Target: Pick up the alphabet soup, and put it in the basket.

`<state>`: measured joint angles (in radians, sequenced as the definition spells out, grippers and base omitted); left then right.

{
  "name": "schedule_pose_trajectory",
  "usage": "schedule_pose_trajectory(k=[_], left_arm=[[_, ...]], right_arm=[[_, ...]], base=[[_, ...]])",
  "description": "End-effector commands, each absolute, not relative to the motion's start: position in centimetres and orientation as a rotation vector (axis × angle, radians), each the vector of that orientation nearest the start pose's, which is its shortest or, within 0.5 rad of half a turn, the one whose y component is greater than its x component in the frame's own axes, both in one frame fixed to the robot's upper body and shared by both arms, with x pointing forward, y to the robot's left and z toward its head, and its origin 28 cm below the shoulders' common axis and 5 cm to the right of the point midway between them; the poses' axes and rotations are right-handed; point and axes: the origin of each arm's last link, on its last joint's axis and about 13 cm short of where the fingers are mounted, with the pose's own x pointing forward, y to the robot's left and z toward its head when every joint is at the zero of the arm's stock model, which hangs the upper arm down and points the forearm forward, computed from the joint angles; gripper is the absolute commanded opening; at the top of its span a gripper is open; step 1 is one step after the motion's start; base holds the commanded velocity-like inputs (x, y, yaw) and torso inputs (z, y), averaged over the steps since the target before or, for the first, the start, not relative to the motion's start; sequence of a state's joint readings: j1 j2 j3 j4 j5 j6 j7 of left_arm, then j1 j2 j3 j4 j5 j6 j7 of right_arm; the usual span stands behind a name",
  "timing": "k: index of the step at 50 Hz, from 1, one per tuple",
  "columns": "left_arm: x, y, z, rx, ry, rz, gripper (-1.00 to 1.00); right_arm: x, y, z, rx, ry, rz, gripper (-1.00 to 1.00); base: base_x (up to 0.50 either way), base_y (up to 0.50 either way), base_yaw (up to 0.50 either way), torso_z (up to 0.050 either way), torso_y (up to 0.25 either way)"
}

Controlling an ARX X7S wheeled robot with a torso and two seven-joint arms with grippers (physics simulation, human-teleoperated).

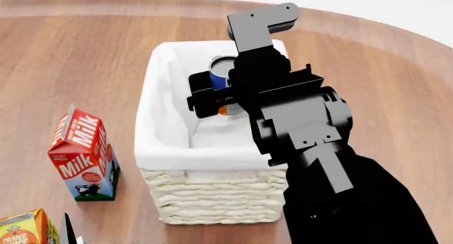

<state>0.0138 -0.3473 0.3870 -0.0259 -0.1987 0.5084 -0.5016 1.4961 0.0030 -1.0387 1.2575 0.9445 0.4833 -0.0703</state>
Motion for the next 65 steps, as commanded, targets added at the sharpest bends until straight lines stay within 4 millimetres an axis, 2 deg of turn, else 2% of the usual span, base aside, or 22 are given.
schedule_pose_trajectory(k=[1,9,10,36,54,65], left_arm=[[19.5,21.3,2.7,-0.039,-0.357,0.101,1.0],[19.3,21.3,2.8,-0.07,-0.361,0.07,1.0],[19.4,21.4,2.8,-0.057,-0.363,0.09,1.0],[19.5,21.4,2.7,-0.055,-0.358,0.094,1.0],[19.5,21.5,2.8,-0.056,-0.359,0.1,1.0],[19.5,21.6,2.9,-0.06,-0.364,0.107,1.0]], right_arm=[[42.5,-6.1,22.7,-0.152,0.367,0.317,-1.0],[42.5,-6.1,22.7,-0.166,0.362,0.313,-1.0],[42.5,-6.1,22.7,-0.154,0.354,0.282,1.0],[42.5,-6.4,22.9,-0.158,0.348,0.296,1.0],[37.0,-7.9,26.2,-0.132,0.165,0.376,1.0],[32.6,-9.9,25.1,-0.094,0.027,0.427,1.0]], base=[[0.0,0.0,0.0,0.0,-0.057],[0.0,0.0,0.0,0.0,-0.055],[0.0,0.0,0.0,0.0,0.0],[0.0,0.0,0.0,0.0,0.0],[0.0,0.0,0.0,0.0,0.0],[0.0,0.0,0.0,0.0,0.0]])
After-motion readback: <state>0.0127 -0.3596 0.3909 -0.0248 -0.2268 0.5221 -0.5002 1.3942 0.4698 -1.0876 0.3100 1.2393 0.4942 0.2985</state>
